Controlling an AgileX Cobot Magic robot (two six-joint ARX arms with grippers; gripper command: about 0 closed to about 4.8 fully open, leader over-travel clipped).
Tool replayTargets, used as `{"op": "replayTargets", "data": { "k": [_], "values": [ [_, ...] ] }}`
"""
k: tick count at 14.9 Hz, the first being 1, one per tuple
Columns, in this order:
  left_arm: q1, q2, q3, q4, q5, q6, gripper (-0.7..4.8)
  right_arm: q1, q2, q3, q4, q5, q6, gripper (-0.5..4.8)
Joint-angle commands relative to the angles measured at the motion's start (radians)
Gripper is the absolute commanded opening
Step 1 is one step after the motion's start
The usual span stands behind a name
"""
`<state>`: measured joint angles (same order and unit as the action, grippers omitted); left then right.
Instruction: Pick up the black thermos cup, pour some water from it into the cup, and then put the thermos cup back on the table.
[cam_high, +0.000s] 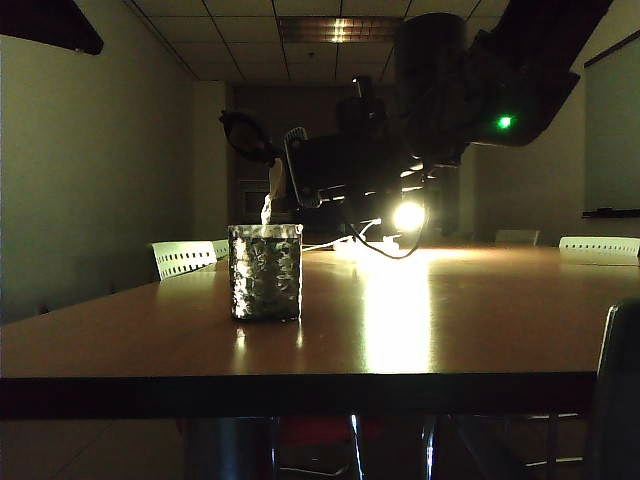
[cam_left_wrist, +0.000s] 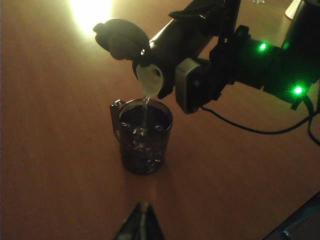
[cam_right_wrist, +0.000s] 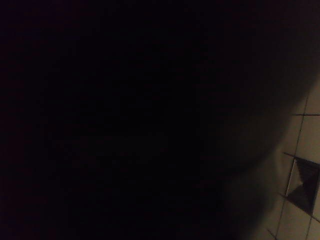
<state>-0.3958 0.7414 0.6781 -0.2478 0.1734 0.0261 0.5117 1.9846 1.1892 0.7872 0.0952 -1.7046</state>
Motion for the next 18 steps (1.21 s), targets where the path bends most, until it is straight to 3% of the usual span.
{"op": "replayTargets", "data": {
  "k": [1, 14, 18],
  "values": [
    [0.000, -0.001, 0.007, 0.009, 0.006, 0.000, -0.05, 0.000, -0.013, 0.011, 0.059, 0.010, 0.014, 2.24],
    [0.000, -0.001, 0.007, 0.009, 0.007, 0.000, -0.05, 0.000, -0.013, 0.011, 0.055, 0.011, -0.023, 2.20],
    [0.000, -0.001, 0.007, 0.009, 0.007, 0.000, -0.05, 0.000, -0.013, 0.011, 0.047, 0.018, 0.082, 2.20]
  ]
}}
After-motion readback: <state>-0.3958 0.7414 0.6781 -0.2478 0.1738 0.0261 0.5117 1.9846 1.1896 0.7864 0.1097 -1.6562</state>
